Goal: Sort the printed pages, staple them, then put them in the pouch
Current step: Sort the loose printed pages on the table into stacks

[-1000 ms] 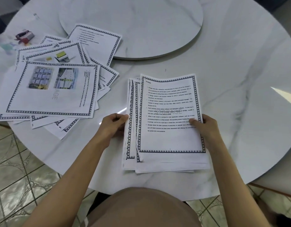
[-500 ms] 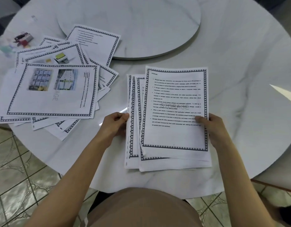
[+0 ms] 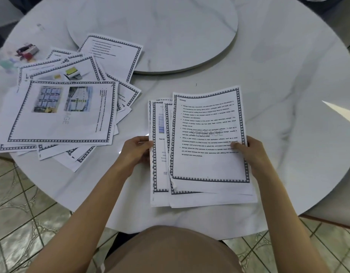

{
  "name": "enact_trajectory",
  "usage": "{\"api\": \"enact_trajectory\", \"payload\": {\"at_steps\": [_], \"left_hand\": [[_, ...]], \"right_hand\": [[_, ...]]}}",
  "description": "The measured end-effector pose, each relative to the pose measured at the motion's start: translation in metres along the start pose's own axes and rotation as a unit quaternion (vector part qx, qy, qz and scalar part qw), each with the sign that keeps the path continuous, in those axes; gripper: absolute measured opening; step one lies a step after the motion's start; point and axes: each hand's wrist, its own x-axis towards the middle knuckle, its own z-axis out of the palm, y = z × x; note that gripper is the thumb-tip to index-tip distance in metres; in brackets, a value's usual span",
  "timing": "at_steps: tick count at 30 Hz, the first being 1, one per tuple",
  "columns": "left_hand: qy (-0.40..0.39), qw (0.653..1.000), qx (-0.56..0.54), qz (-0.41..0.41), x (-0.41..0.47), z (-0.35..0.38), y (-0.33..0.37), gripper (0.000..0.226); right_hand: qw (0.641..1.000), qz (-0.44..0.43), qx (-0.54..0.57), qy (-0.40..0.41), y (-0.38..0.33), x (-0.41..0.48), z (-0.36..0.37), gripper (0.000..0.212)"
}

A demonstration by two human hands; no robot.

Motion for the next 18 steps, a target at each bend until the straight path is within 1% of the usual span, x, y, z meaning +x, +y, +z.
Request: {"api": "enact_trajectory", "payload": {"at_steps": [1, 4, 5, 8, 10, 13, 15, 18], "left_hand": [[0.002, 1.0, 0.008, 0.001, 0.0, 0.0, 0.0, 0.014], [0.011, 1.0, 0.026, 0.002, 0.0, 0.001, 0.0, 0.002], [0.012, 0.999, 0.029, 0.003, -0.001, 0.002, 0.0, 0.002], [0.012, 0.999, 0.041, -0.002, -0.002, 0.003, 0.003, 0.016], [-0.001, 0.999, 0.042, -0.001, -0.003, 0.004, 0.005, 0.019], [-0.02, 0.999, 0.047, 0.007, -0.004, 0.006, 0.008, 0.01], [-0.018, 0.998, 0.052, 0.015, -0.004, 0.006, 0.01, 0.009], [-0.016, 0.996, 0.09, 0.012, -0.005, 0.004, 0.011, 0.024]], "right_hand": [[1.0, 0.003, -0.012, 0.003, 0.001, 0.0, 0.0, 0.019], [0.999, 0.01, -0.035, 0.006, 0.003, 0.0, 0.001, 0.023], [0.999, 0.01, -0.039, 0.006, 0.002, -0.001, 0.001, 0.023], [0.999, 0.013, -0.035, 0.004, 0.002, -0.003, 0.003, 0.025], [1.0, 0.019, -0.02, 0.007, 0.001, -0.004, 0.006, 0.025], [0.999, 0.027, -0.021, 0.003, -0.001, -0.004, 0.013, 0.026], [0.999, 0.038, -0.017, -0.001, -0.001, -0.003, 0.019, 0.028], [0.998, 0.05, -0.024, 0.007, -0.002, -0.003, 0.022, 0.028]]}}
